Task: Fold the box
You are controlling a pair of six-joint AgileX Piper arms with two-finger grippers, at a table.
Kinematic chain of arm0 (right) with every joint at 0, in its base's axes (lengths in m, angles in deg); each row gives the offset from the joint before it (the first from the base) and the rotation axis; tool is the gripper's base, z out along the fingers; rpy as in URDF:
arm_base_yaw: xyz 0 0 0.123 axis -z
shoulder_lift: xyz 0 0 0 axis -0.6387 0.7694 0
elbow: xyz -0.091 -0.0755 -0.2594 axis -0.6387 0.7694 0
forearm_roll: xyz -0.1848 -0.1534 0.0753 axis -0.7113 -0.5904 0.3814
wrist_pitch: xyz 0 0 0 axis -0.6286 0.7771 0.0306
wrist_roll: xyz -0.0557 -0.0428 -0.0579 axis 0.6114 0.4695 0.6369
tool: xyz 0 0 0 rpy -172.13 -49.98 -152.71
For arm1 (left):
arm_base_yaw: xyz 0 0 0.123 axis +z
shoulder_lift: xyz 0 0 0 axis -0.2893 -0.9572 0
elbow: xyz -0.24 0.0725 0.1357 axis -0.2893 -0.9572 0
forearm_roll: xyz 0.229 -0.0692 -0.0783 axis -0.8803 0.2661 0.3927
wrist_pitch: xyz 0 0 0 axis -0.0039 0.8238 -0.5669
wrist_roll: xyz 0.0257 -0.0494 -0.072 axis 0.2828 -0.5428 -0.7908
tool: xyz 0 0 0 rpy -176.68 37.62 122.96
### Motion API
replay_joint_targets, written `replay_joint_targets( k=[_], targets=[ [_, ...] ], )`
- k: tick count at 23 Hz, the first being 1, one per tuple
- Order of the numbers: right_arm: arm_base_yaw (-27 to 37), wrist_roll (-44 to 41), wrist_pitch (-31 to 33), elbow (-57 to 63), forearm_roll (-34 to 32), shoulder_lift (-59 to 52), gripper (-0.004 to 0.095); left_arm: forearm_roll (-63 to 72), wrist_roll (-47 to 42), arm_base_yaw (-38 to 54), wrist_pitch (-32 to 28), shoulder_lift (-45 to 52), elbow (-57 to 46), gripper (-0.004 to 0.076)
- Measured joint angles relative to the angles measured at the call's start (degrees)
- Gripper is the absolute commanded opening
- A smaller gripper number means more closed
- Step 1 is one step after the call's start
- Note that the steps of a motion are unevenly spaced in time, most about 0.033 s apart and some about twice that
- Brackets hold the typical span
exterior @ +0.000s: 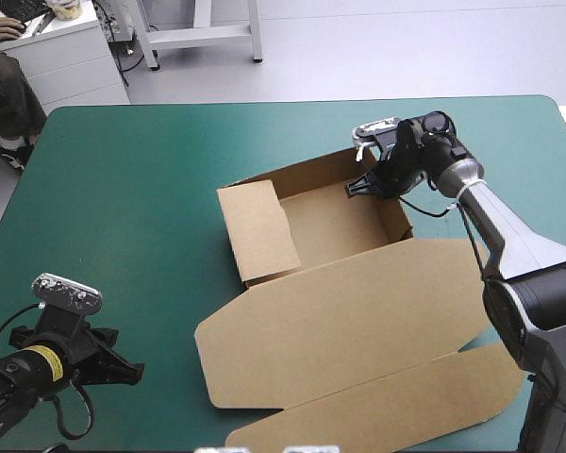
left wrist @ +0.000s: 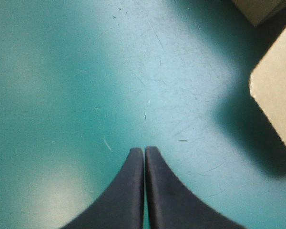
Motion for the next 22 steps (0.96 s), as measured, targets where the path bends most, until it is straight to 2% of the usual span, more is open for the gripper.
replay_joint_targets(
  k=[5, 10, 11, 15, 19, 22],
  targets=[
    [5.1, -0.2, 0.0, -2.7, -4.2, -1.6, -0.0020, 0.0, 0.0, 0.0, 0.1, 0.0, 0.0, -0.0010],
    [14.3, -1.6, -0.2, -2.9, -5.2, -3.1, -0.0020, 0.0, 0.0, 0.0, 0.1, 0.0, 0.0, -0.0010],
    [18.7, -1.9, 0.0, -3.0, -5.2, -3.2, -0.0020, 0.0, 0.0, 0.0, 0.1, 0.0, 0.0, -0.0010],
    [30.0, -2.1, 1.5, -3.0, -5.2, -3.2, -0.0020, 0.0, 0.0, 0.0, 0.1, 0.0, 0.0, -0.0010],
    [38.4, -1.9, 1.9, -3.0, -4.5, -3.2, -0.0018, 0.0, 0.0, 0.0, 0.1, 0.0, 0.0, -0.0010],
    [42.9, 2.3, 2.0, -3.0, 0.1, -3.2, 0.0033, 0.0, 0.0, 0.0, 0.1, 0.0, 0.0, -0.0010]
  ],
)
